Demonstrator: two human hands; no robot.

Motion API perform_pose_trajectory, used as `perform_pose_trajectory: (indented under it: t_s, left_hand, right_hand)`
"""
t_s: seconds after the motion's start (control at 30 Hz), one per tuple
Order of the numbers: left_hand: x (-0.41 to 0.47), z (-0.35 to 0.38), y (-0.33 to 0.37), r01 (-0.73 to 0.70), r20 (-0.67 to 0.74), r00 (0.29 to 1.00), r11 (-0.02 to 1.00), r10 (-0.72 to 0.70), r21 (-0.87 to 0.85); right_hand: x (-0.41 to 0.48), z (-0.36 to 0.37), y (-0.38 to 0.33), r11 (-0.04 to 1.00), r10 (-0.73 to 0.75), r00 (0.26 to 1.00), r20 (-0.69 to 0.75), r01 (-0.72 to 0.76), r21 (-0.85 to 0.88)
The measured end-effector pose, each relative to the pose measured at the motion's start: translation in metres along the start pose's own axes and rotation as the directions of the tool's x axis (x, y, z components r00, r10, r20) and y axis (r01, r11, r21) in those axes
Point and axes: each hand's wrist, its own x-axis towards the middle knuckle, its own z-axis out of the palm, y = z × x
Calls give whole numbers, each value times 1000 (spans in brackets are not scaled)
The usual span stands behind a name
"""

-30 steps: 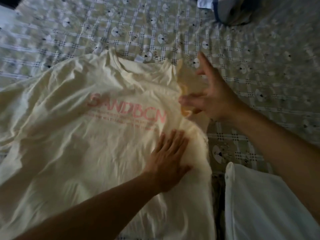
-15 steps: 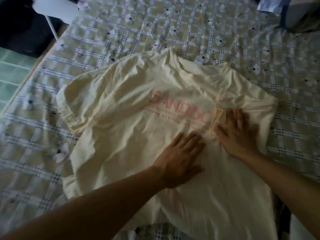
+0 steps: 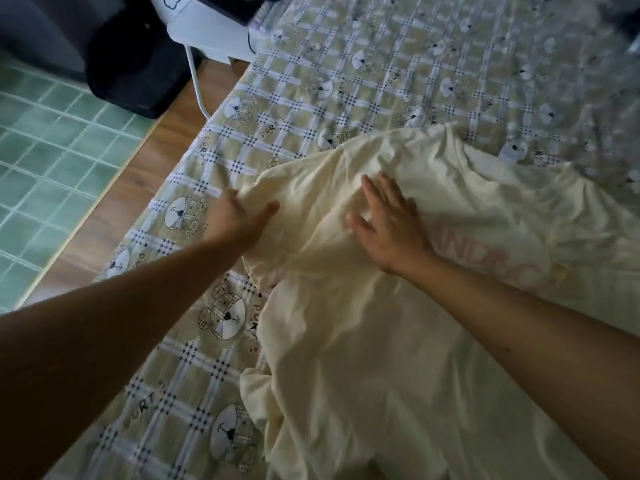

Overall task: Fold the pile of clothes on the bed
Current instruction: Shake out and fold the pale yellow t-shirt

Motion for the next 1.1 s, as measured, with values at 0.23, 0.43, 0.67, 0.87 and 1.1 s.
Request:
perform_pose_trajectory:
  t_s: [0.23, 0.43, 0.67, 0.87, 1.1]
  left_hand:
    - [38, -41, 36, -93, 38, 994, 989, 98, -112]
    - [71, -65, 49, -153, -47, 988, 986, 150, -70]
    - [51, -51, 1, 151, 229, 970, 944, -85, -292]
    - [46, -55, 23, -16, 254, 965, 978, 70, -208]
    - [-7, -52, 127, -533, 346, 791, 846, 504, -12]
  right_hand:
    - [15, 18, -4, 992, 55, 989, 138, -39, -119]
    - [18, 30, -10, 985, 76, 989, 129, -54, -161]
    - [20, 35, -21, 989, 55, 998, -9, -56, -137]
    - [24, 44, -22, 979, 90, 977, 194, -51, -197]
    - [-6, 12, -1, 977, 121, 993, 15, -121, 177]
